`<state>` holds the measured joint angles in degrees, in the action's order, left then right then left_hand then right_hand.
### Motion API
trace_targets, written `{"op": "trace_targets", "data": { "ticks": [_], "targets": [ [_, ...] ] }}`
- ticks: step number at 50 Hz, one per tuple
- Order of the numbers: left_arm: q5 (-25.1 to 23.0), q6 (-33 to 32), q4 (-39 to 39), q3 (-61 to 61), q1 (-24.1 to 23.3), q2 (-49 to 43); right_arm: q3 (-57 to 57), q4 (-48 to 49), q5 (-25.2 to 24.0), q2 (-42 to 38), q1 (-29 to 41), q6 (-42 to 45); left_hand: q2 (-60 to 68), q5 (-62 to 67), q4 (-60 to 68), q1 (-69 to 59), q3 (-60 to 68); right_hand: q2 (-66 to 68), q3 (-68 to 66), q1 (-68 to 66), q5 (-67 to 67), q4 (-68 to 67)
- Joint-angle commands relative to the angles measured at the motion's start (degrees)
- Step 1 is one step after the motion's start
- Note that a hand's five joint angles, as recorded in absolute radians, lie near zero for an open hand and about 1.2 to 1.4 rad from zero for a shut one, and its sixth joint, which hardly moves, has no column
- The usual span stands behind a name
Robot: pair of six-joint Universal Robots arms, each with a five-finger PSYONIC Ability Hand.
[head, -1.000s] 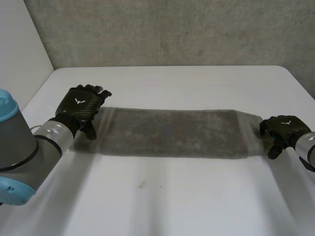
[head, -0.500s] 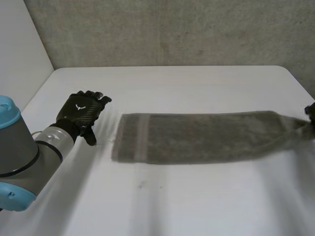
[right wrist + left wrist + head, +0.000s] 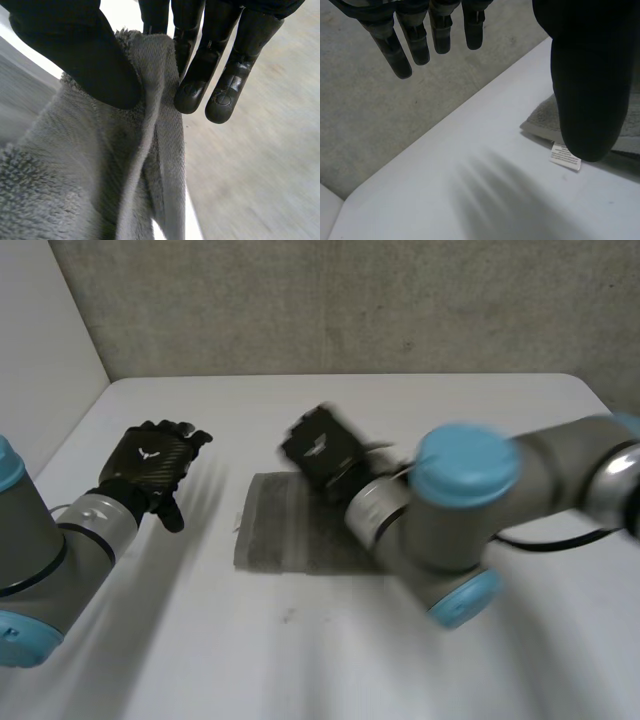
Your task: Fold the towel.
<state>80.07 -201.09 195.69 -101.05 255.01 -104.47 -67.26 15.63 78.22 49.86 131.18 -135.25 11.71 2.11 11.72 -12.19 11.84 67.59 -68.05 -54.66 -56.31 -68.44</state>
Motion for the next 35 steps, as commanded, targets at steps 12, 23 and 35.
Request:
{"op": "trace_targets", "data": {
  "ticks": [12, 23, 35],
  "targets": [
    [-0.09, 0.09, -0.04, 0.77, 1.28, 0.32, 2.49, 0.10, -2.19, -6.10, 8.65, -2.57, 1.03, 0.63, 1.02, -0.55, 0.90, -57.59, 58.05, 44.66, 56.31, 58.44],
    [0.08, 5.88, 0.22, 5.33, -4.86, -2.13, -8.76, -3.86, 2.55, 11.57, -4.09, -21.90, 1.87, 1.47, 1.86, -1.39, 1.74, -57.59, 58.05, 44.66, 56.31, 58.44],
    [0.00, 14.68, 0.57, 10.08, -16.57, -8.12, -20.96, -12.04, 2.29, 13.24, -15.69, -22.69, 2.54, 2.15, 2.53, -2.07, 2.41, -57.59, 58.05, 44.66, 56.31, 58.44]
  ]
}}
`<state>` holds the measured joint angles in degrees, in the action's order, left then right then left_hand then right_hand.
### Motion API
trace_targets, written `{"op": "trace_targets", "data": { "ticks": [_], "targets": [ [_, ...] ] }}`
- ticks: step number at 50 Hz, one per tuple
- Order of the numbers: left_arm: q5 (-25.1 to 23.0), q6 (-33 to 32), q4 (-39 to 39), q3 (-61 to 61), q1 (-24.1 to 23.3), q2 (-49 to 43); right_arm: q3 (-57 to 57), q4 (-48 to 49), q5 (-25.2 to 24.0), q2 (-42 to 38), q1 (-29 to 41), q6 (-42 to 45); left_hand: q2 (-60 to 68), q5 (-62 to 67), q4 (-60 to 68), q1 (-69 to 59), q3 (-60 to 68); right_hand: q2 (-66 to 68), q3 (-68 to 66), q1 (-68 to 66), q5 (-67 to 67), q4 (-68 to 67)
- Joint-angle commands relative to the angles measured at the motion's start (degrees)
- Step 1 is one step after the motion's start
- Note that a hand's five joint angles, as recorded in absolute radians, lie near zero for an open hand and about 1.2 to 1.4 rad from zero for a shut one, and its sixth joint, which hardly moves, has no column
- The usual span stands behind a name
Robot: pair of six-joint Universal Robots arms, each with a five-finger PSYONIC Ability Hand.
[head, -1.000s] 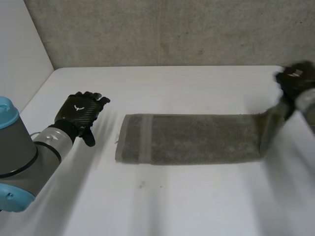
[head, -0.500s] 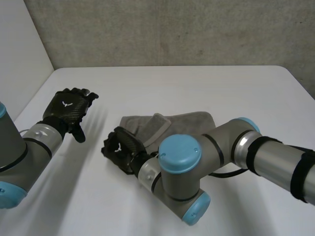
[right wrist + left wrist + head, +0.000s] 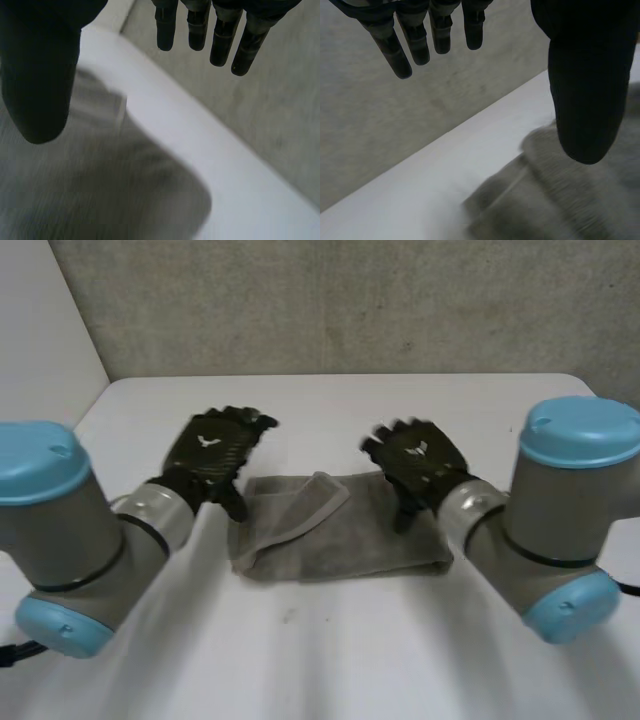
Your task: Fold the towel.
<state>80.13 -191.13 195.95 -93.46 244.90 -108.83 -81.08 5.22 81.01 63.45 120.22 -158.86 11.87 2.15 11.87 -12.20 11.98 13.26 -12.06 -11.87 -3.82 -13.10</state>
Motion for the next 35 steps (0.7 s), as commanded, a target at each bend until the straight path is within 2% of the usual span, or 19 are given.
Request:
{"op": "trace_targets", "data": {
  "ticks": [1, 6, 10, 21, 25, 29, 35],
  "targets": [
    [0.11, 4.88, 0.49, 3.53, -8.02, -5.49, -8.64, -0.74, -0.50, -0.34, -5.43, 1.01, 2.71, 2.44, 2.71, -2.38, 2.61, -3.26, 2.06, 1.87, 3.82, 3.10],
    [0.64, 4.62, 0.84, 7.32, -10.06, -11.49, -12.25, 2.51, -0.59, -0.34, -6.23, 1.62, 3.05, 2.78, 3.05, -2.72, 2.95, -2.19, 0.99, 0.81, 2.75, 2.03],
    [4.49, 4.01, 0.75, 12.23, -10.32, -17.80, -13.84, 4.45, -0.42, -0.43, -6.05, 2.68, 4.23, 3.95, 4.23, -3.90, 4.12, 1.20, -2.39, -2.58, -0.64, -1.36],
    [11.09, -0.74, 0.84, 17.87, -9.97, -23.79, -15.68, 7.00, -0.24, -1.49, -5.88, 6.98, 4.23, 3.95, 4.23, -3.90, 4.13, 27.44, -28.64, -28.82, -26.88, -27.60],
    [13.47, -0.83, 0.93, 19.10, -9.71, -24.50, -16.21, 8.66, -0.07, -2.01, -5.96, 7.68, 4.23, 3.95, 4.23, -3.90, 4.13, 45.71, -46.90, -47.09, -45.15, -45.86],
    [18.02, -1.18, 1.01, 19.37, -9.36, -24.67, -17.09, 11.04, 0.98, -1.57, -6.05, 8.91, 4.23, 3.95, 4.23, -3.90, 4.13, 61.04, -62.24, -62.42, -60.48, -61.20],
    [21.64, -3.02, 1.10, 17.70, -9.27, -24.15, -17.35, 11.48, 3.80, -1.05, -5.61, 11.64, 3.90, 3.62, 3.89, -3.57, 3.79, 66.74, -67.94, -68.13, -66.18, -66.90]
  ]
}}
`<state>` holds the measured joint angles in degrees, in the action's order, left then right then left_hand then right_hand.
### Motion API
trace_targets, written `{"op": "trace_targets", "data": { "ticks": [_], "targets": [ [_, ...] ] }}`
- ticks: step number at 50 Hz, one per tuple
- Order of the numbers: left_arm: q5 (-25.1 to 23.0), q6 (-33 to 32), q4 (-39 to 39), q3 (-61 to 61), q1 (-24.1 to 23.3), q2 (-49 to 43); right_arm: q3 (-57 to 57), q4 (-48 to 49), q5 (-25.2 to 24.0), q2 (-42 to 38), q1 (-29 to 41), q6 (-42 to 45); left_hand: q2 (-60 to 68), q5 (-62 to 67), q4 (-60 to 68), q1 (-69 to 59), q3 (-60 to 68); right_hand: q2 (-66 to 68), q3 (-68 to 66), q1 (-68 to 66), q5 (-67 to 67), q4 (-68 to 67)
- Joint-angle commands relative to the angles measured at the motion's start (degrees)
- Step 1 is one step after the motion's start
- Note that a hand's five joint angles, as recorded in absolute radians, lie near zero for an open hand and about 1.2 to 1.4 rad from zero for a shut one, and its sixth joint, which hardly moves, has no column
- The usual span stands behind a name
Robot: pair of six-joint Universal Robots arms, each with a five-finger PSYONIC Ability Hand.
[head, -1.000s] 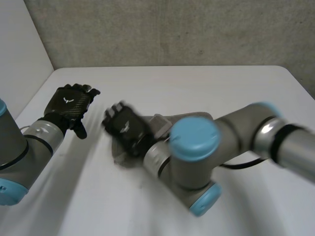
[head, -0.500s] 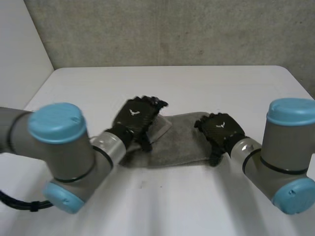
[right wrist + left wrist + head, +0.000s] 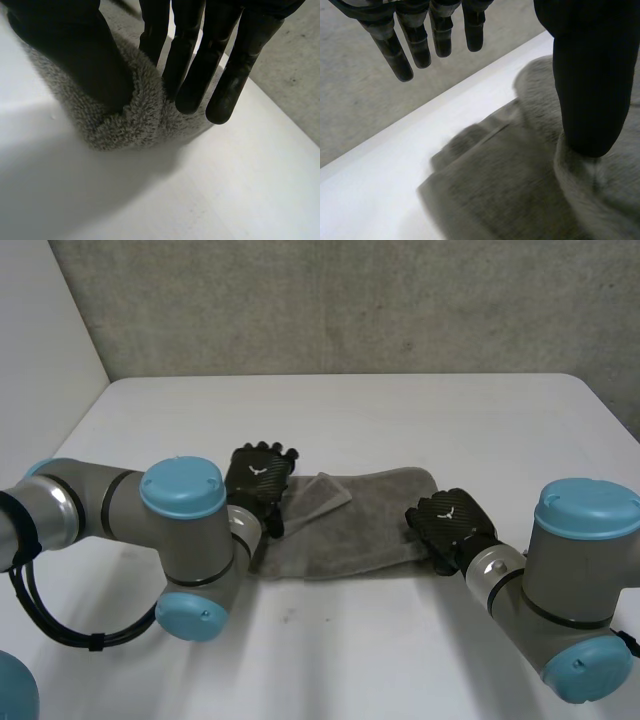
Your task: Fold the towel.
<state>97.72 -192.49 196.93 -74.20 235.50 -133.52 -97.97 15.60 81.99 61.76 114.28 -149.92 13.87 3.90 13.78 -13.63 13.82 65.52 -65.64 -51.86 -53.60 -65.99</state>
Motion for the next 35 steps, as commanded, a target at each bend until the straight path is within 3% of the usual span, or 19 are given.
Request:
{"op": "trace_targets", "data": {
  "ticks": [1, 11, 19, 23, 28, 35],
  "targets": [
    [4.05, -1.66, 0.12, -1.56, 0.13, 0.54, -0.56, 1.10, 3.69, 0.64, 0.41, 3.74, 1.89, 1.86, 1.98, -2.13, 1.94, 14.48, -14.36, -28.14, -16.40, -14.01],
    [4.14, -3.07, 1.43, -8.40, -0.31, 6.86, -0.56, 1.10, 6.34, 1.70, 0.59, 10.78, 1.39, 1.36, 1.48, -1.63, 1.44, 14.48, -14.36, -28.14, -16.40, -14.01],
    [4.14, -3.07, 3.28, -13.68, 0.13, 14.15, 4.45, 1.10, 7.57, 3.98, 0.77, 21.33, 1.05, 1.02, 1.14, -1.29, 1.10, 14.48, -14.36, -28.14, -16.40, -14.01],
    [4.23, -2.89, 3.37, -15.89, 0.83, 17.15, 10.66, 1.27, 6.69, 3.20, 7.06, 22.91, 0.38, 0.35, 0.47, -0.62, 0.43, 14.48, -14.36, -28.14, -16.40, -14.01],
    [3.44, -2.54, 3.28, -20.62, 7.85, 22.68, 17.09, 2.76, 0.91, -2.59, 16.56, 23.53, 0.38, 0.35, 0.47, -0.62, 0.43, 14.48, -14.36, -28.14, -16.40, -14.01],
    [1.95, -2.54, 3.28, -23.88, 10.41, 24.71, 18.61, 3.29, -11.83, -12.27, 25.19, 25.63, 0.38, 0.35, 0.47, -0.62, 0.43, 14.48, -14.36, -28.14, -16.40, -14.01]
  ]
}}
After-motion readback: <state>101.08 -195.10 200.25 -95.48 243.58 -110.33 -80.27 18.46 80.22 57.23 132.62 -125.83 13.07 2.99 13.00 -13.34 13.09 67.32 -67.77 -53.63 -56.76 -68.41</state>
